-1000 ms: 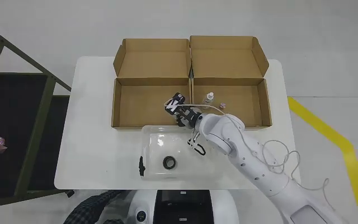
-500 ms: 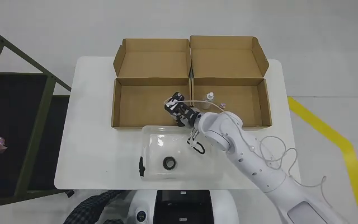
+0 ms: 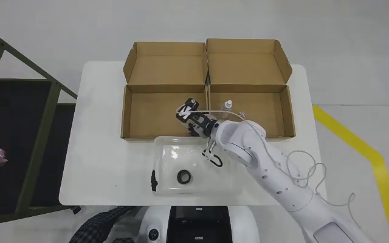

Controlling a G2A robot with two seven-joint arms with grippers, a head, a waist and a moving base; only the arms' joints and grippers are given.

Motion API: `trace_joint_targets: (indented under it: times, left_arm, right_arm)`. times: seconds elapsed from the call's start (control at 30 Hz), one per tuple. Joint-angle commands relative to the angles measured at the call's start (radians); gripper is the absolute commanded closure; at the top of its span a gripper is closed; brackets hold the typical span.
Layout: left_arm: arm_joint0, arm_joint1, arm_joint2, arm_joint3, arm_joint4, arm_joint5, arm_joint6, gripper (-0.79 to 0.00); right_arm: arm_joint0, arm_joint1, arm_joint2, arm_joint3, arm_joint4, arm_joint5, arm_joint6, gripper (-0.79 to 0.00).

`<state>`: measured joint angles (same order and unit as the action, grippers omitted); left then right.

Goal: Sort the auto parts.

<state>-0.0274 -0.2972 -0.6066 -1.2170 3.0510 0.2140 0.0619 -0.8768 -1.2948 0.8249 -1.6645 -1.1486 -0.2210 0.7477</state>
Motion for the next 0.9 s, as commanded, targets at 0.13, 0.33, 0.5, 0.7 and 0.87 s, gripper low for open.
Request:
trace_joint_targets:
  times: [0.13, 0.33, 0.5, 0.7, 0.87]
  left_arm:
    - [0.000, 0.000, 0.000, 0.000, 0.000, 0.000, 0.000, -0.785]
    - [0.000, 0.000, 0.000, 0.000, 0.000, 0.000, 0.000, -0.785]
    - [0.000, 0.000, 0.000, 0.000, 0.000, 0.000, 0.000, -0.785]
    - [0.000, 0.000, 0.000, 0.000, 0.000, 0.000, 0.000, -0.785]
    - [0.000, 0.000, 0.000, 0.000, 0.000, 0.000, 0.000, -0.785]
  right_arm:
    - [-0.060, 0.012, 0.032, -0.115, -0.028, -0.036, -0.018, -0.311]
    - [-0.161, 0.034, 0.067, -0.249, -0.086, -0.108, -0.043, -0.317]
    - [-0.256, 0.055, 0.099, -0.338, -0.129, -0.184, -0.070, -0.323]
    - [-0.339, 0.074, 0.114, -0.405, -0.174, -0.283, -0.093, -0.323]
    - [-0.384, 0.084, 0.111, -0.424, -0.185, -0.343, -0.115, -0.326]
